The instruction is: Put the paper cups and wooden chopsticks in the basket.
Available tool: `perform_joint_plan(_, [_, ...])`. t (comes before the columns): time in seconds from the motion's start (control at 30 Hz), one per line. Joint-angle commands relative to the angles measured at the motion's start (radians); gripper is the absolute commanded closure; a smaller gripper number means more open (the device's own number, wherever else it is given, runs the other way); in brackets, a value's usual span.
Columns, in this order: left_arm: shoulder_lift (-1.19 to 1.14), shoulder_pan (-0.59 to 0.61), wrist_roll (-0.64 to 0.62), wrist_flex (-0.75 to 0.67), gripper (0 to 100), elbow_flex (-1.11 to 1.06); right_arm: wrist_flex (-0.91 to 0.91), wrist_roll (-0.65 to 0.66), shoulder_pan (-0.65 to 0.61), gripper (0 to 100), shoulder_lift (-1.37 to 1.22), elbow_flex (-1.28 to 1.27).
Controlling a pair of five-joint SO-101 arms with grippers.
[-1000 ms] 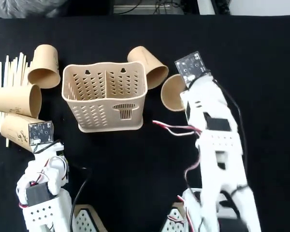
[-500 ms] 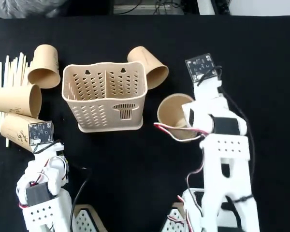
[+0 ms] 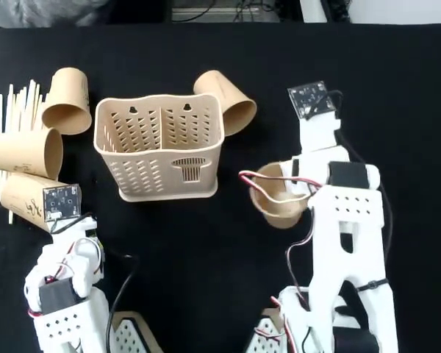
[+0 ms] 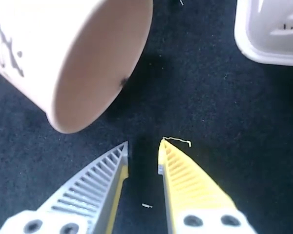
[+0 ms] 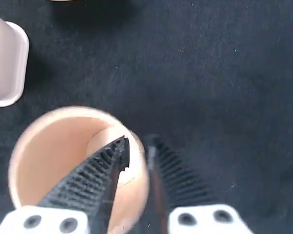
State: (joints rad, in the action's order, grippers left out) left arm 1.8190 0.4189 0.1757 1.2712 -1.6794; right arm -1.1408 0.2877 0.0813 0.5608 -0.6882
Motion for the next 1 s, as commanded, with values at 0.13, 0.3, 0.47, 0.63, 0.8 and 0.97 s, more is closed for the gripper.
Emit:
perform_joint_plan(0.13, [0.006, 0.001, 0.006, 0.003, 89, -0.019, -0.002, 0.048, 0.035, 97.1, -0.008, 0.056])
perform_joint_plan(0.3, [0.006, 0.001, 0.006, 0.003, 89, -0.019, -0.003, 0.094, 0.097, 97.0, -0.010, 0.048])
perform_joint_plan(0.47, [0.006, 0.001, 0.006, 0.003, 89, -0.019, 0.018, 0.150, 0.115, 96.9, -0.010, -0.025])
perform_joint_plan(0.63, [0.006, 0.001, 0.006, 0.003, 89, -0.019, 0.063, 0.155, 0.117, 96.9, -0.010, -0.085])
perform_joint_plan(0.8, [0.006, 0.001, 0.006, 0.003, 89, -0.019, 0.055, 0.155, 0.112, 97.4, -0.010, -0.094])
perform_joint_plan(0.97, [0.006, 0.001, 0.006, 0.003, 89, -0.019, 0.054, 0.153, 0.118, 98.7, 0.001, -0.087])
